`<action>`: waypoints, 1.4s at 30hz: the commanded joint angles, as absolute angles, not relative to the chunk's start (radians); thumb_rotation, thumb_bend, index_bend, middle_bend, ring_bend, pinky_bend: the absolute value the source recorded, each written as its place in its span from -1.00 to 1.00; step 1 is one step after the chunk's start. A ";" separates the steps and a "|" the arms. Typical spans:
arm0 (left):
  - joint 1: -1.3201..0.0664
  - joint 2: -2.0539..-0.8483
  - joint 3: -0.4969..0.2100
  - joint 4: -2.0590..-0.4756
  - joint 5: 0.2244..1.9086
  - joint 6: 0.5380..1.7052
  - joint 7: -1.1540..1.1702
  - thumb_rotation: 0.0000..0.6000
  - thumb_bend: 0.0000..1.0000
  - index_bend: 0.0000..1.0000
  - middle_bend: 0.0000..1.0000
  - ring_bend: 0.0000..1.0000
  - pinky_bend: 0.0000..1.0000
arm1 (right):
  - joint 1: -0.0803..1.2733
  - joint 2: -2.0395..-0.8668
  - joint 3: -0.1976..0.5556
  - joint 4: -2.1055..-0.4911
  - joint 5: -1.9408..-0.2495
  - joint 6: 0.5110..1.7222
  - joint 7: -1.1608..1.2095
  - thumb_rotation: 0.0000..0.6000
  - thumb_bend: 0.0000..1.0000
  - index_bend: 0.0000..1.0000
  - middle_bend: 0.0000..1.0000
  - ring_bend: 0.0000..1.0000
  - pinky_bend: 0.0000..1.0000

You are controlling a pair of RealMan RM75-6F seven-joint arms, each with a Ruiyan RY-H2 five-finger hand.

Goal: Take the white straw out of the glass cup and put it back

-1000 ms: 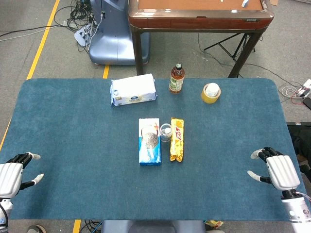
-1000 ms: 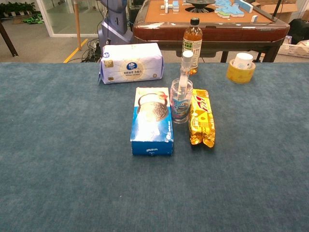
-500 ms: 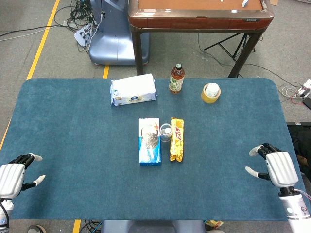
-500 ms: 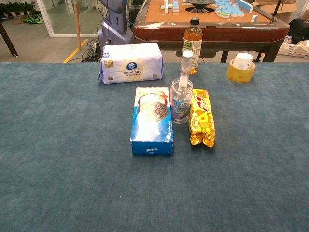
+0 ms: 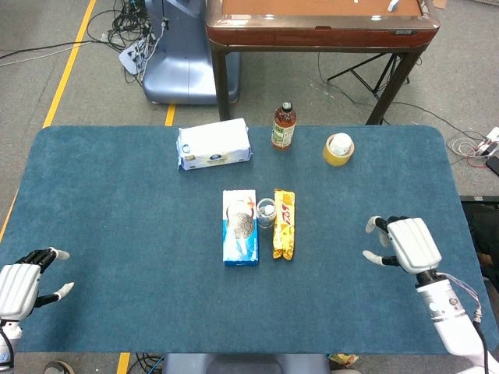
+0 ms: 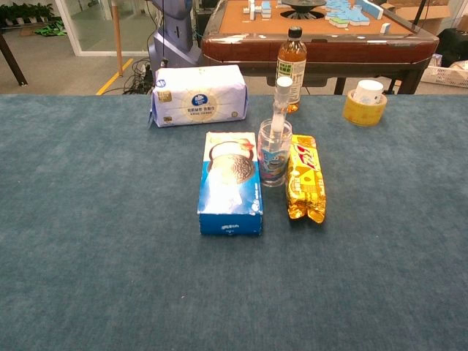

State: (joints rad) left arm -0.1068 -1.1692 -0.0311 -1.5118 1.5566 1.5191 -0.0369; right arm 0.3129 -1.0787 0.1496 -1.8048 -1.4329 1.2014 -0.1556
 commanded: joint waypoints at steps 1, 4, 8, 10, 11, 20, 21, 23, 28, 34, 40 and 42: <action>-0.106 -1.167 -0.031 -1.513 1.557 1.519 -0.041 1.00 -0.68 -0.21 -0.18 -0.29 0.04 | 0.381 -1.056 0.188 -1.862 -1.358 1.119 -0.209 1.00 0.18 0.01 0.84 0.57 0.55; -0.106 -1.164 -0.032 -1.514 1.553 1.518 -0.047 1.00 -0.68 -0.21 -0.18 -0.29 0.04 | 0.429 -1.060 0.208 -1.885 -1.293 1.059 -0.242 1.00 0.48 0.01 0.98 0.73 0.69; -0.103 -1.160 -0.032 -1.515 1.554 1.523 -0.059 1.00 -0.68 -0.21 -0.18 -0.29 0.04 | 0.495 -1.065 0.235 -1.902 -1.192 0.973 -0.249 1.00 0.74 0.01 1.00 0.90 0.83; -0.102 -1.158 -0.033 -1.514 1.553 1.525 -0.065 1.00 -0.68 -0.21 -0.18 -0.29 0.04 | 0.527 -1.076 0.247 -1.900 -1.140 0.939 -0.249 1.00 0.88 0.01 1.00 0.96 0.89; -0.102 -1.156 -0.034 -1.514 1.552 1.526 -0.068 1.00 -0.68 -0.21 -0.18 -0.29 0.04 | 0.541 -1.081 0.252 -1.899 -1.117 0.924 -0.247 1.00 0.92 0.01 1.00 0.98 0.91; -0.098 -1.150 -0.036 -1.515 1.550 1.533 -0.077 1.00 -0.68 -0.21 -0.18 -0.29 0.04 | 0.653 -1.156 0.267 -1.842 -0.954 0.858 -0.268 1.00 1.00 0.01 1.00 1.00 0.94; -0.097 -1.149 -0.036 -1.516 1.552 1.534 -0.080 1.00 -0.68 -0.21 -0.18 -0.29 0.04 | 0.667 -1.168 0.267 -1.833 -0.937 0.851 -0.269 1.00 1.00 0.01 1.00 1.00 0.94; -0.097 -1.149 -0.035 -1.516 1.553 1.535 -0.080 1.00 -0.68 -0.21 -0.18 -0.29 0.04 | 0.686 -1.185 0.265 -1.821 -0.914 0.837 -0.269 1.00 1.00 0.01 1.00 1.00 0.94; -0.096 -1.146 -0.036 -1.518 1.552 1.534 -0.081 1.00 -0.68 -0.21 -0.18 -0.29 0.04 | 0.734 -1.220 0.261 -1.793 -0.860 0.805 -0.261 1.00 1.00 0.01 1.00 1.00 0.94; -0.093 -1.142 -0.037 -1.518 1.552 1.540 -0.092 1.00 -0.68 -0.21 -0.18 -0.29 0.04 | 0.779 -1.256 0.251 -1.767 -0.819 0.794 -0.266 1.00 1.00 0.01 1.00 1.00 0.94; -0.090 -1.137 -0.039 -1.519 1.550 1.545 -0.101 1.00 -0.68 -0.21 -0.18 -0.29 0.04 | 0.819 -1.292 0.247 -1.750 -0.790 0.789 -0.264 1.00 1.00 0.01 1.00 1.00 0.95; -0.088 -1.135 -0.039 -1.522 1.553 1.550 -0.102 1.00 -0.68 -0.21 -0.18 -0.29 0.04 | 0.831 -1.302 0.245 -1.743 -0.782 0.785 -0.265 1.00 1.00 0.01 1.00 1.00 0.94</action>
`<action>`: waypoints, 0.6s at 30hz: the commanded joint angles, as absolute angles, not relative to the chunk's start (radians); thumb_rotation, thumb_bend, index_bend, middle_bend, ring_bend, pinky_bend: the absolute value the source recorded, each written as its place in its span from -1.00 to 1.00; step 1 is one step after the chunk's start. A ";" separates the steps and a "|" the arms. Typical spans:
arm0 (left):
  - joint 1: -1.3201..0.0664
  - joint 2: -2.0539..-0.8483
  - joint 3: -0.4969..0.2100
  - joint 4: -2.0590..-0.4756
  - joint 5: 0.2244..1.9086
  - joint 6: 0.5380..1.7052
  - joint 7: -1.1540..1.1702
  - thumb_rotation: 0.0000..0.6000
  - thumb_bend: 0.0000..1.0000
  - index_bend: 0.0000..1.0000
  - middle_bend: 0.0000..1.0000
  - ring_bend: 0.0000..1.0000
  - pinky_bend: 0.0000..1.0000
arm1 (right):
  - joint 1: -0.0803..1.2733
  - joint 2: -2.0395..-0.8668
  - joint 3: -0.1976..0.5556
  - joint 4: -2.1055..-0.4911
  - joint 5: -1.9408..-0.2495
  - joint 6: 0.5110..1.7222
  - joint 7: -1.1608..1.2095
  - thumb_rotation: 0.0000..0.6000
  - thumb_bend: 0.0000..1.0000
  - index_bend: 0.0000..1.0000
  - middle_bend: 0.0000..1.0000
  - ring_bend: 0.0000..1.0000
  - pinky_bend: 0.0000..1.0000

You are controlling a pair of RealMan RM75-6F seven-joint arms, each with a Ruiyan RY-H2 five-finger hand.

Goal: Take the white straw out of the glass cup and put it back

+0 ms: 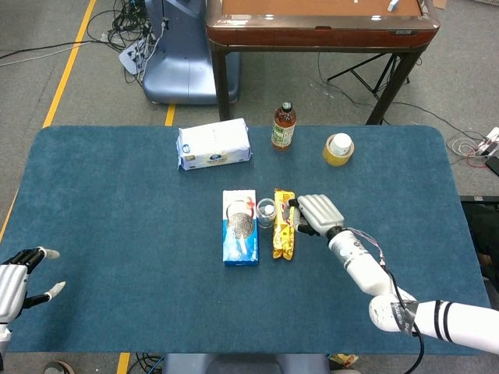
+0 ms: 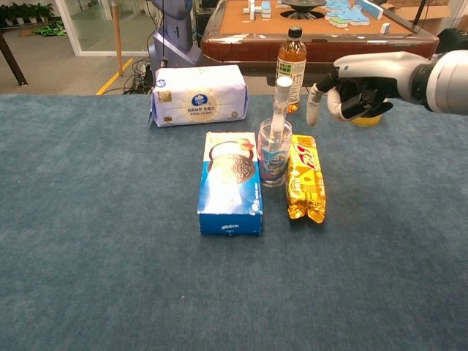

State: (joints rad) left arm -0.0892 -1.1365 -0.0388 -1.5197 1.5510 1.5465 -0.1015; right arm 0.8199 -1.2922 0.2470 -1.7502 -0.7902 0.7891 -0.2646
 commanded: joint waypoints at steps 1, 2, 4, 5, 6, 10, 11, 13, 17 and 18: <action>-0.086 -1.133 -0.038 -1.524 1.556 1.553 -0.103 1.00 -0.68 -0.21 -0.18 -0.29 0.04 | 0.840 -1.310 0.244 -1.737 -0.776 0.786 -0.267 1.00 1.00 0.01 1.00 1.00 0.94; -0.085 -1.132 -0.037 -1.526 1.558 1.557 -0.104 1.00 -0.68 -0.21 -0.18 -0.29 0.04 | 0.846 -1.316 0.244 -1.732 -0.771 0.787 -0.269 1.00 1.00 0.01 1.00 1.00 0.94; -0.083 -1.130 -0.036 -1.528 1.563 1.563 -0.105 1.00 -0.68 -0.21 -0.18 -0.29 0.04 | 0.859 -1.328 0.242 -1.725 -0.762 0.791 -0.273 1.00 1.00 0.01 1.00 1.00 0.95; -0.082 -1.129 -0.036 -1.528 1.564 1.564 -0.106 1.00 -0.68 -0.21 -0.18 -0.29 0.04 | 0.863 -1.333 0.241 -1.723 -0.759 0.793 -0.274 1.00 1.00 0.01 1.00 1.00 0.94; -0.081 -1.128 -0.035 -1.529 1.565 1.564 -0.109 1.00 -0.68 -0.21 -0.18 -0.29 0.04 | 0.869 -1.338 0.238 -1.722 -0.757 0.795 -0.278 1.00 1.00 0.01 1.00 1.00 0.94; -0.079 -1.123 -0.034 -1.533 1.569 1.569 -0.112 1.00 -0.68 -0.21 -0.18 -0.29 0.04 | 0.884 -1.356 0.231 -1.713 -0.751 0.804 -0.283 1.00 1.00 0.01 1.00 1.00 0.94; -0.078 -1.122 -0.034 -1.534 1.571 1.572 -0.113 1.00 -0.68 -0.21 -0.18 -0.29 0.04 | 0.886 -1.361 0.230 -1.711 -0.750 0.806 -0.283 1.00 1.00 0.01 1.00 1.00 0.94; -0.076 -1.121 -0.034 -1.536 1.573 1.576 -0.116 1.00 -0.68 -0.21 -0.18 -0.29 0.04 | 0.892 -1.369 0.228 -1.705 -0.749 0.809 -0.281 1.00 1.00 0.01 1.00 1.00 0.94; -0.073 -1.119 -0.034 -1.537 1.573 1.579 -0.118 1.00 -0.68 -0.21 -0.18 -0.29 0.04 | 0.900 -1.380 0.225 -1.697 -0.748 0.813 -0.278 1.00 1.00 0.01 1.00 1.00 0.94; -0.073 -1.118 -0.034 -1.537 1.573 1.579 -0.120 1.00 -0.68 -0.21 -0.18 -0.29 0.04 | 0.902 -1.381 0.224 -1.695 -0.747 0.814 -0.277 1.00 1.00 0.01 1.00 1.00 0.94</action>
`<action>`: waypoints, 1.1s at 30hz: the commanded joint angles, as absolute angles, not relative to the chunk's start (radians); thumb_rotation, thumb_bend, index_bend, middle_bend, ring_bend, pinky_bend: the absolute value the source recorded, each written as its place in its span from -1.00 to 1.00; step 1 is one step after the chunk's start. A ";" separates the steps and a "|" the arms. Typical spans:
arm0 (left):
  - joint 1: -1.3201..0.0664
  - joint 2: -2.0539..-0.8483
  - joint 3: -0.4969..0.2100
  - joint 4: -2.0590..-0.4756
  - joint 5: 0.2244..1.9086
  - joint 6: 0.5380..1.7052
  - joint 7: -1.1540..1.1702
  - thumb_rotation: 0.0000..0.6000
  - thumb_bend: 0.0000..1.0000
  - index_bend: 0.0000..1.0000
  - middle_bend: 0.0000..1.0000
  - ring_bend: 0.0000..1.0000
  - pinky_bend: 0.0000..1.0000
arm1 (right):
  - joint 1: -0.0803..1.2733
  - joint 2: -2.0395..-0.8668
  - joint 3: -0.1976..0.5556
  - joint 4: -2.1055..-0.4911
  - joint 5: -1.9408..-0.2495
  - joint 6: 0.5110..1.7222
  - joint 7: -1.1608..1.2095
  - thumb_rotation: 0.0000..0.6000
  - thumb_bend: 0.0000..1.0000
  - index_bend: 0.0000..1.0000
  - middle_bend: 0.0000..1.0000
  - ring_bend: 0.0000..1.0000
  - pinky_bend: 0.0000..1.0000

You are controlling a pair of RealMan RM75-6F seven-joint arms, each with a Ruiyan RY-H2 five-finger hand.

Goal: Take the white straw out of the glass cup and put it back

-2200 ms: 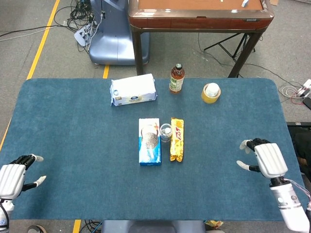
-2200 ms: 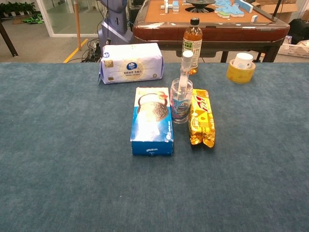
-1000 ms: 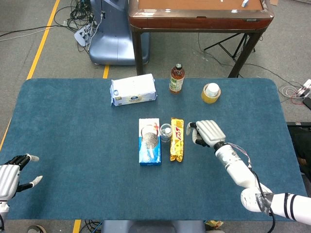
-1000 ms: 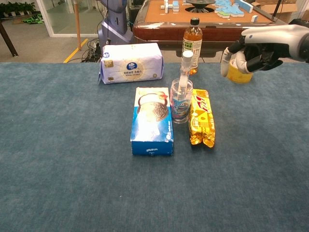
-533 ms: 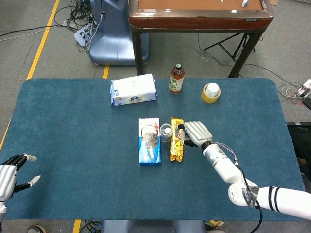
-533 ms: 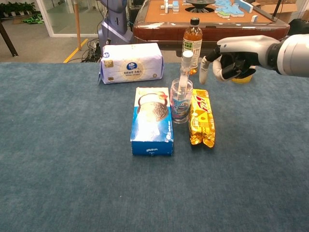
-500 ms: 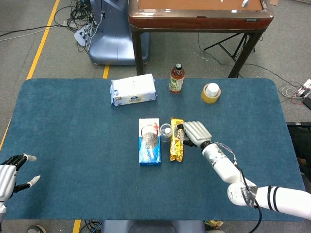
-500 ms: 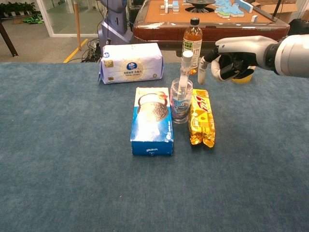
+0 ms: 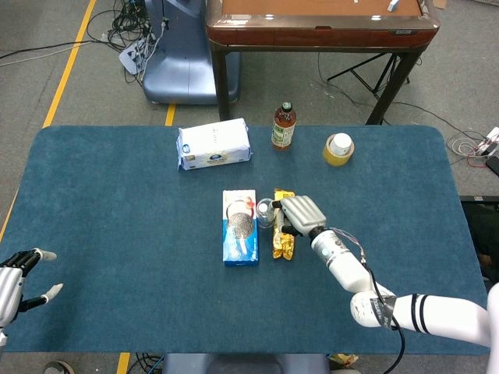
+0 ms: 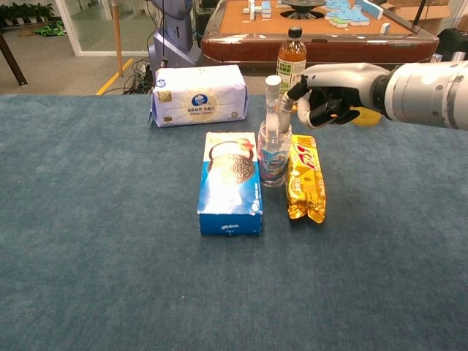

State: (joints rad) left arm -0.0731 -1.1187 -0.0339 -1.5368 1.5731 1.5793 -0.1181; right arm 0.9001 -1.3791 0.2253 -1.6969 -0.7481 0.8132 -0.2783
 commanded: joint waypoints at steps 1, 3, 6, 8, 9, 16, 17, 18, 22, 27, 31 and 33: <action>-0.073 -1.118 -0.034 -1.537 1.572 1.579 -0.120 1.00 -0.68 -0.21 -0.18 -0.29 0.04 | 0.904 -1.383 0.224 -1.693 -0.746 0.816 -0.275 1.00 1.00 0.01 1.00 1.00 0.94; -0.072 -1.118 -0.034 -1.536 1.572 1.579 -0.122 1.00 -0.68 -0.21 -0.18 -0.29 0.04 | 0.906 -1.387 0.224 -1.688 -0.745 0.818 -0.272 1.00 1.00 0.01 1.00 1.00 0.94; -0.073 -1.116 -0.034 -1.538 1.574 1.578 -0.124 1.00 -0.68 -0.21 -0.18 -0.29 0.04 | 0.912 -1.395 0.226 -1.680 -0.743 0.821 -0.267 1.00 1.00 0.01 1.00 1.00 0.95; -0.072 -1.115 -0.034 -1.538 1.574 1.580 -0.125 1.00 -0.68 -0.21 -0.18 -0.29 0.04 | 0.916 -1.397 0.226 -1.675 -0.740 0.822 -0.266 1.00 1.00 0.01 1.00 1.00 0.94; -0.072 -1.115 -0.034 -1.538 1.574 1.580 -0.125 1.00 -0.68 -0.21 -0.18 -0.29 0.04 | 0.918 -1.399 0.227 -1.672 -0.738 0.822 -0.266 1.00 1.00 0.01 1.00 1.00 0.94; -0.070 -1.112 -0.035 -1.536 1.572 1.580 -0.138 1.00 -0.68 -0.21 -0.18 -0.29 0.04 | 0.936 -1.419 0.234 -1.644 -0.718 0.823 -0.261 1.00 1.00 0.00 1.00 1.00 0.94; -0.070 -1.111 -0.036 -1.536 1.571 1.580 -0.140 1.00 -0.68 -0.21 -0.18 -0.29 0.04 | 0.938 -1.422 0.235 -1.639 -0.715 0.823 -0.261 1.00 1.00 0.00 1.00 1.00 0.95; -0.069 -1.111 -0.036 -1.536 1.571 1.580 -0.143 1.00 -0.68 -0.21 -0.18 -0.29 0.04 | 0.940 -1.426 0.235 -1.632 -0.712 0.824 -0.261 1.00 1.00 -0.01 1.00 1.00 0.95; -0.068 -1.108 -0.037 -1.535 1.570 1.582 -0.150 1.00 -0.68 -0.21 -0.18 -0.29 0.04 | 0.946 -1.439 0.239 -1.614 -0.705 0.828 -0.257 1.00 1.00 -0.03 1.00 1.00 0.94; -0.068 -1.107 -0.037 -1.533 1.569 1.581 -0.153 1.00 -0.68 -0.21 -0.18 -0.29 0.04 | 0.949 -1.450 0.242 -1.591 -0.698 0.832 -0.251 1.00 1.00 -0.05 1.00 1.00 0.95; -0.068 -1.108 -0.038 -1.532 1.567 1.578 -0.155 1.00 -0.68 -0.21 -0.18 -0.29 0.04 | 0.946 -1.450 0.242 -1.583 -0.702 0.835 -0.243 1.00 1.00 -0.06 1.00 1.00 0.95; -0.068 -1.107 -0.038 -1.532 1.567 1.578 -0.155 1.00 -0.68 -0.21 -0.18 -0.29 0.04 | 0.939 -1.442 0.242 -1.590 -0.709 0.838 -0.236 1.00 1.00 -0.06 1.00 1.00 0.94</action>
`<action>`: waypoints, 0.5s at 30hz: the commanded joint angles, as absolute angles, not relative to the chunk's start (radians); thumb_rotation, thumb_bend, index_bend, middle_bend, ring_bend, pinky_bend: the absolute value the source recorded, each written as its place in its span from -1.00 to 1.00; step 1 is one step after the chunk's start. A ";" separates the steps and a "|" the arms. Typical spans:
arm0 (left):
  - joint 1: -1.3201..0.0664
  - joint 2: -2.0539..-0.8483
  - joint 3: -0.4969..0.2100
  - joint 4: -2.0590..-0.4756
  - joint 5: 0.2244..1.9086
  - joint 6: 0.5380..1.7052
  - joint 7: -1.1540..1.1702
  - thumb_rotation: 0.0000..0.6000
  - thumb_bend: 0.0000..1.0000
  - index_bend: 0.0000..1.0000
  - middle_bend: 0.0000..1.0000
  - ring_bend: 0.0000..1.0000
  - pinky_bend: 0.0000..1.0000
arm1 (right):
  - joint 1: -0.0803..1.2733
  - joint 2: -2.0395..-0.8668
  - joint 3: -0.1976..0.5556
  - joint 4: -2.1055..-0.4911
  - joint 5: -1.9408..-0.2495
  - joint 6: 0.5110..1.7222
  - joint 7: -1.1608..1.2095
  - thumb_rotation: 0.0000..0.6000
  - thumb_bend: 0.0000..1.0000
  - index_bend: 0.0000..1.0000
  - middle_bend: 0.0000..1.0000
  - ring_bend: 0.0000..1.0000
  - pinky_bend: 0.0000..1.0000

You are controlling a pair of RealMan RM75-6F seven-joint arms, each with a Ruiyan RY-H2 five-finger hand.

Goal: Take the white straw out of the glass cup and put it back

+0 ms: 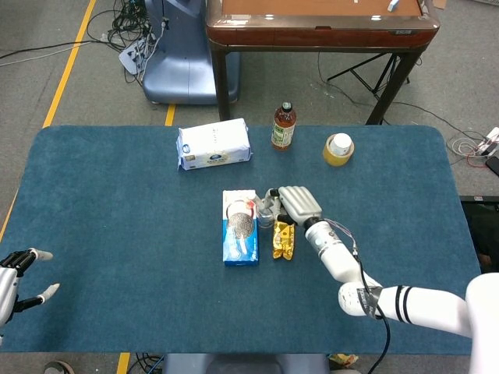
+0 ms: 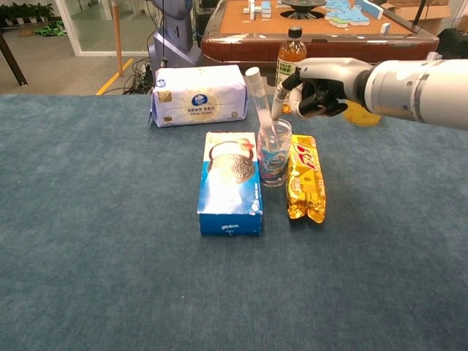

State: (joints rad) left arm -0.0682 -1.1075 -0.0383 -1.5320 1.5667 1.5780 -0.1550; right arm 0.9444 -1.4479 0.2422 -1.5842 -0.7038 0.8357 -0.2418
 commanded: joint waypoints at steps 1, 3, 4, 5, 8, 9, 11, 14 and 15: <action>-0.068 -1.107 -0.039 -1.532 1.567 1.578 -0.155 1.00 -0.68 -0.21 -0.18 -0.29 0.04 | 0.933 -1.435 0.242 -1.597 -0.716 0.842 -0.231 1.00 1.00 -0.06 1.00 1.00 0.94; -0.068 -1.107 -0.038 -1.533 1.567 1.577 -0.154 1.00 -0.68 -0.21 -0.18 -0.29 0.04 | 0.922 -1.420 0.241 -1.612 -0.731 0.850 -0.221 1.00 1.00 -0.06 1.00 1.00 0.94; -0.068 -1.107 -0.038 -1.533 1.567 1.577 -0.153 1.00 -0.68 -0.21 -0.18 -0.29 0.04 | 0.916 -1.412 0.242 -1.619 -0.738 0.853 -0.216 1.00 0.99 -0.06 1.00 1.00 0.94; -0.068 -1.107 -0.038 -1.534 1.568 1.577 -0.152 1.00 -0.68 -0.21 -0.18 -0.29 0.04 | 0.910 -1.406 0.242 -1.626 -0.746 0.859 -0.210 1.00 0.99 -0.05 1.00 1.00 0.95; -0.069 -1.108 -0.037 -1.535 1.569 1.575 -0.146 1.00 -0.68 -0.21 -0.18 -0.29 0.04 | 0.890 -1.385 0.243 -1.648 -0.775 0.876 -0.192 1.00 0.86 -0.04 1.00 0.94 0.94; -0.070 -1.109 -0.036 -1.536 1.570 1.573 -0.143 1.00 -0.68 -0.21 -0.18 -0.29 0.04 | 0.884 -1.376 0.241 -1.655 -0.786 0.882 -0.190 1.00 0.77 -0.02 1.00 0.90 0.93; -0.070 -1.110 -0.035 -1.537 1.571 1.572 -0.138 1.00 -0.68 -0.21 -0.18 -0.29 0.04 | 0.875 -1.365 0.237 -1.662 -0.802 0.895 -0.193 1.00 0.55 0.02 1.00 0.79 0.86; -0.071 -1.112 -0.035 -1.539 1.572 1.570 -0.132 1.00 -0.68 -0.21 -0.18 -0.29 0.04 | 0.859 -1.358 0.232 -1.666 -0.830 0.939 -0.208 1.00 0.14 0.04 0.87 0.60 0.67; -0.071 -1.112 -0.035 -1.539 1.572 1.570 -0.132 1.00 -0.68 -0.21 -0.18 -0.29 0.04 | 0.854 -1.360 0.232 -1.665 -0.838 0.955 -0.212 1.00 0.07 0.04 0.81 0.56 0.64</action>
